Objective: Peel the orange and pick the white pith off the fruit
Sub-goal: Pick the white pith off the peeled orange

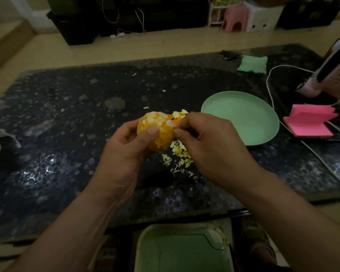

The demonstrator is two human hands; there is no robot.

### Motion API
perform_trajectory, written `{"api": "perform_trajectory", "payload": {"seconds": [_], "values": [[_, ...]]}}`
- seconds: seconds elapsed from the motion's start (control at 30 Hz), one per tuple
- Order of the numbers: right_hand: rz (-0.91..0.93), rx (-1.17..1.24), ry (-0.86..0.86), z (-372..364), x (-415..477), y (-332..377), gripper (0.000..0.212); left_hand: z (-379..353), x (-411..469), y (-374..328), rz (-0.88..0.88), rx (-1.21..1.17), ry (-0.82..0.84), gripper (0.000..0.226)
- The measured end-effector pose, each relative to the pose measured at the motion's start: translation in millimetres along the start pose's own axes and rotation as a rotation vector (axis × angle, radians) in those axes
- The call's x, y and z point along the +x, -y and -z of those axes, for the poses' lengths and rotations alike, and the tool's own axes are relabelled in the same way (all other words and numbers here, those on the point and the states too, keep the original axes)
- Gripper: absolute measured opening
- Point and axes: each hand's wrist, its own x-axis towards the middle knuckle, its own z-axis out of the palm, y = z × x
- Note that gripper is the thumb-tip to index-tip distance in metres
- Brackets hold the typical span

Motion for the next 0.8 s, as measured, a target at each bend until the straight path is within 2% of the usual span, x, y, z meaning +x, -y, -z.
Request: {"api": "perform_trajectory", "payload": {"seconds": [0.07,0.3,0.5,0.57,0.63,0.8], "values": [[0.022,-0.026,-0.002,-1.4,0.4,-0.7,0.008,-0.2,0.3,-0.3,-0.002,0.017,-0.003,0.057],[0.030,-0.025,-0.053,-5.7,-0.9,1.3,0.007,-4.3,-0.8,-0.8,0.005,-0.015,0.007,0.055],[-0.115,0.092,-0.116,-5.6,2.9,-8.6,0.008,-2.1,-1.6,-3.8,0.107,-0.186,0.106,0.039],[-0.158,0.094,-0.088,-5.4,4.4,-14.1,0.009,-0.8,-1.4,-3.4,0.131,-0.191,0.097,0.029],[-0.190,0.073,-0.025,-5.0,6.0,-19.5,0.020,2.8,0.4,-3.0,0.155,-0.204,0.049,0.025],[-0.240,-0.266,0.198,-13.4,4.1,-22.0,0.039,7.5,3.3,0.7,0.219,-0.204,-0.001,0.027]]}}
